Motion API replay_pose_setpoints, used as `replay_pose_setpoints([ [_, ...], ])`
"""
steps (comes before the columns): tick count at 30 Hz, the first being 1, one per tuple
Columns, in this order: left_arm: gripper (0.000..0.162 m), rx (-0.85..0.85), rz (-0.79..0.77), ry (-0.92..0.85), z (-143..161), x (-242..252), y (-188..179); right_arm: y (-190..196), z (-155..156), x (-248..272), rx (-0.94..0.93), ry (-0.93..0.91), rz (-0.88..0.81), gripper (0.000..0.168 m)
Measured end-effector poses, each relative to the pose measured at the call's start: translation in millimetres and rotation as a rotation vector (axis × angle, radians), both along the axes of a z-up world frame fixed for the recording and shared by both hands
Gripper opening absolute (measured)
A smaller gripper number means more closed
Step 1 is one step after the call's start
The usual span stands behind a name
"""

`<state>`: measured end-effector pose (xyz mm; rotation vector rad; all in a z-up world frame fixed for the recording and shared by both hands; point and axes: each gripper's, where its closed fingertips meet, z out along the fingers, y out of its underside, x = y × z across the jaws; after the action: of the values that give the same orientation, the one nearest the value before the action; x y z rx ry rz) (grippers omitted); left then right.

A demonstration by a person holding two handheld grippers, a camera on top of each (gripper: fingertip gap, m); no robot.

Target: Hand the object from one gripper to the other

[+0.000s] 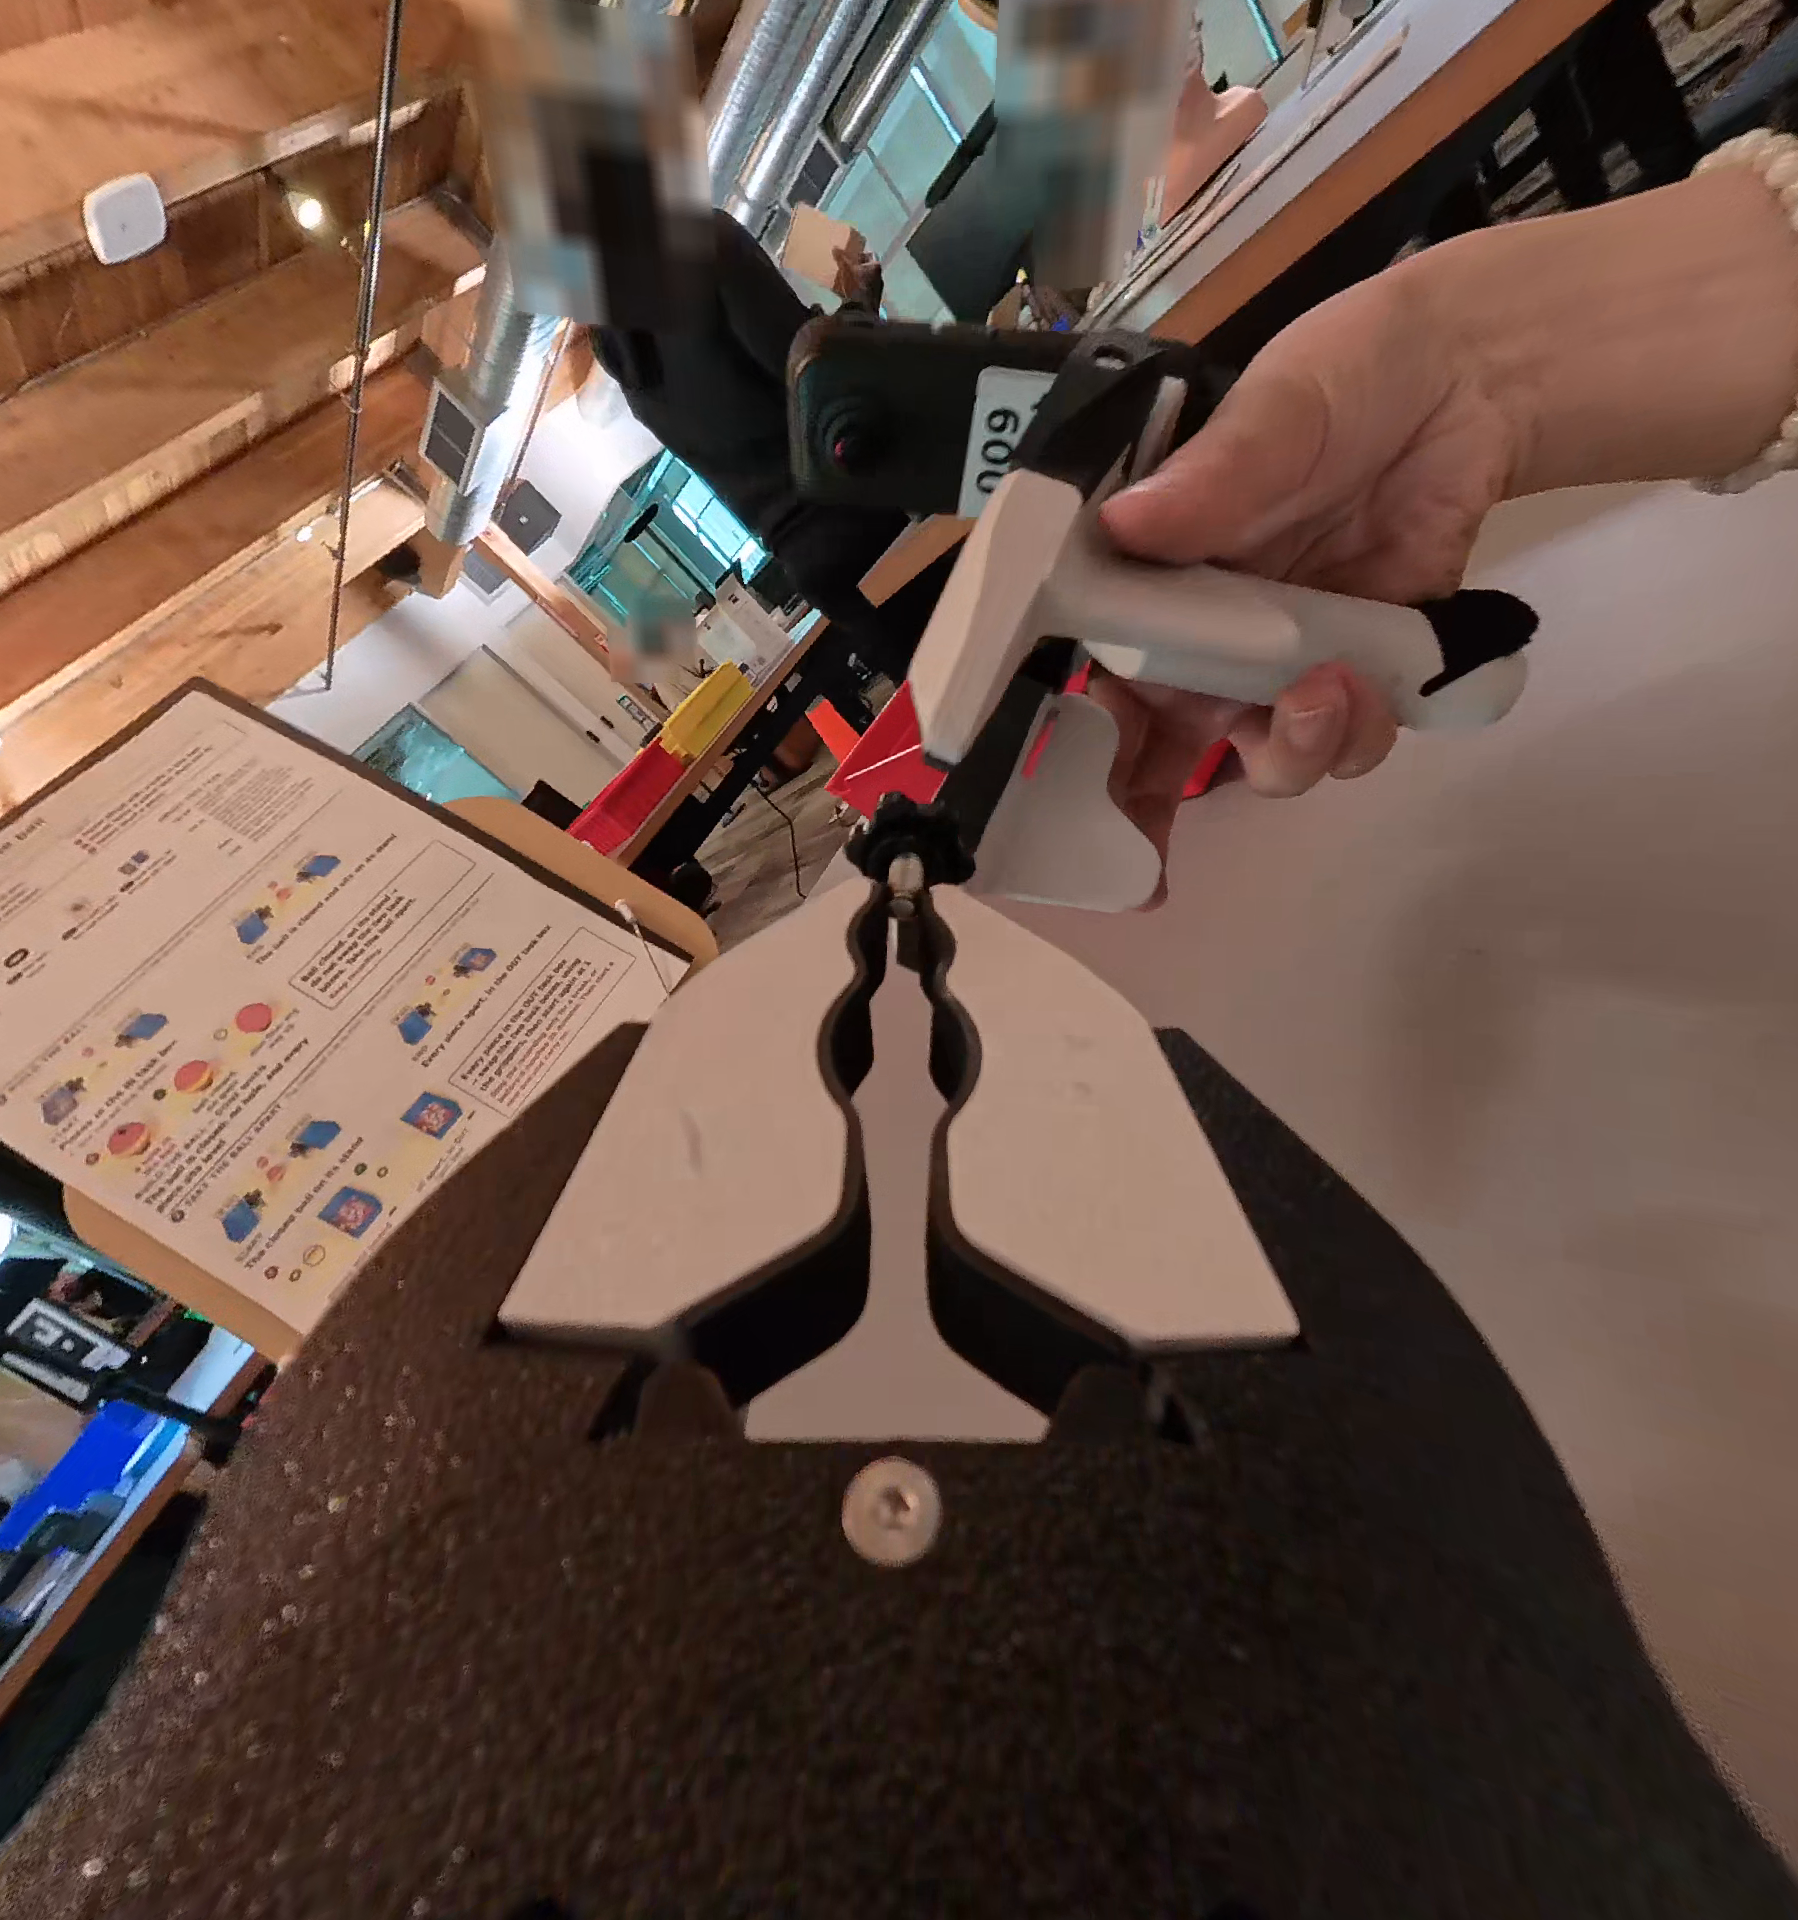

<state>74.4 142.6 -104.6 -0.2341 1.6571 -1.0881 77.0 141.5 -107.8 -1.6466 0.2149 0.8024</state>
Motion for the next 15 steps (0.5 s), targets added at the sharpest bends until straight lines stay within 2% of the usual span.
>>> replay_pose_setpoints([
  [4, 0.004, 0.012, -0.028, -0.021, -2.0, -3.3, -4.8, 1.2, 2.2, -12.5, 0.025, 0.068, 0.078, 0.052],
  [6, 0.005, 0.009, -0.031, -0.022, -2.9, -2.8, -4.1, 0.5, -1.4, -15.4, 0.023, 0.04, 0.105, 0.027],
  [7, 0.004, 0.006, -0.027, -0.027, -2.8, -2.3, -3.0, 1.0, 0.3, -15.7, 0.036, 0.045, 0.109, 0.022],
  [11, 0.011, -0.08, -0.035, 0.029, -2.6, -0.3, 1.2, 5.8, 1.6, -13.3, 0.091, -0.05, 0.086, 0.022],
  [15, 0.024, -0.18, -0.067, 0.194, -16.3, 3.1, 5.3, 13.2, -8.0, -3.1, 0.061, -0.278, -0.012, 0.022],
])
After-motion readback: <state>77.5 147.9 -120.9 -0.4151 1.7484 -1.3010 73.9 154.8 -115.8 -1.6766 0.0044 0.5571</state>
